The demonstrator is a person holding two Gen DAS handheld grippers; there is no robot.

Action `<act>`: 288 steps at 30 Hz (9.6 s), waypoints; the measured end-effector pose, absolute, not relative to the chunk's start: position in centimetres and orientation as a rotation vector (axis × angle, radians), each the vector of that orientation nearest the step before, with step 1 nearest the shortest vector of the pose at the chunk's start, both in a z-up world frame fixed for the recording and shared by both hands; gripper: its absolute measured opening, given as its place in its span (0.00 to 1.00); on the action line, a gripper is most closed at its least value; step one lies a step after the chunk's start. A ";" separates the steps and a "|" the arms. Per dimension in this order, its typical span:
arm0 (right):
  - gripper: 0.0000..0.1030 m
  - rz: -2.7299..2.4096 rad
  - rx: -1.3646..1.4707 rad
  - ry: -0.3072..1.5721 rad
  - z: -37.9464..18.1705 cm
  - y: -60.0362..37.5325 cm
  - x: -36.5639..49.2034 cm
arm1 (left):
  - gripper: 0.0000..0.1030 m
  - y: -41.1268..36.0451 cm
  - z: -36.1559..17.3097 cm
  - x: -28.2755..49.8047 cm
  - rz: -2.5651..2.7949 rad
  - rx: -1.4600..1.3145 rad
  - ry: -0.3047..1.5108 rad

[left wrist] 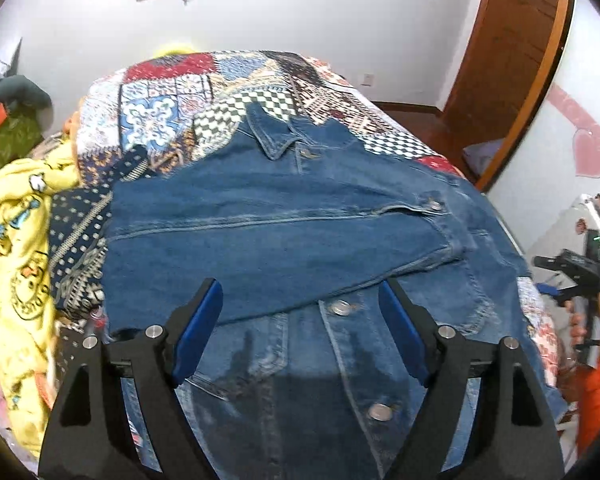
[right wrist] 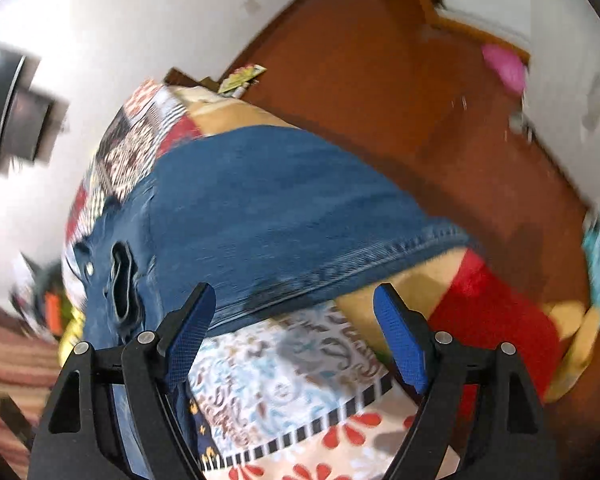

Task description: Fold large clothes

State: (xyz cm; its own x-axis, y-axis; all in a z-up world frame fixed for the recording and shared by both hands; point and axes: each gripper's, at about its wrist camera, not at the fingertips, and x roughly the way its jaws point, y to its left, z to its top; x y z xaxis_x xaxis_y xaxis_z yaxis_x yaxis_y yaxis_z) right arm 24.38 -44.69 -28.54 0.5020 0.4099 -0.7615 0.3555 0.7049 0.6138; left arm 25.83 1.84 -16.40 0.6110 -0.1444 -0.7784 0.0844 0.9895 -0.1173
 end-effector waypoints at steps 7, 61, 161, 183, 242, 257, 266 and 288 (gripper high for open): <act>0.75 -0.023 0.908 1.074 -31.2 -45.5 26.4 | 0.77 1.6 -17.0 25.3 -0.113 -0.068 0.922; 0.38 0.485 0.206 1.015 -17.9 -25.0 25.3 | 0.78 -5.7 -13.0 27.4 -0.307 0.085 0.850; 0.73 0.241 0.037 1.131 -22.8 -25.8 29.0 | 0.92 20.0 -23.1 26.3 0.281 -0.028 1.031; 0.43 0.291 0.266 1.147 -22.6 -27.0 40.8 | 0.75 25.6 -27.5 40.6 -0.014 -0.560 1.085; 0.82 0.351 -0.155 0.816 -10.4 -21.5 25.6 | 0.91 13.6 -12.3 22.6 0.063 -0.066 0.844; 0.82 0.326 0.122 1.127 -20.9 -26.7 20.5 | 0.91 15.3 -25.7 15.0 -0.009 -0.339 1.170; 0.72 0.468 0.285 1.150 -22.3 -26.9 20.7 | 0.76 15.9 -29.8 14.0 -0.109 -0.637 1.215; 0.12 0.567 0.193 0.942 -15.3 -24.2 23.9 | 0.14 16.2 -15.6 18.2 -0.152 -0.526 0.865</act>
State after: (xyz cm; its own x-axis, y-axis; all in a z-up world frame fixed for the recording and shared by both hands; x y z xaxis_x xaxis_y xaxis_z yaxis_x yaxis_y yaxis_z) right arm 23.91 -24.17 -15.25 0.4561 0.5382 -0.7088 -0.3743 0.8385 0.3959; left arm 18.15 16.22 -15.58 0.6470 -0.3349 -0.6851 -0.0814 0.8630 -0.4987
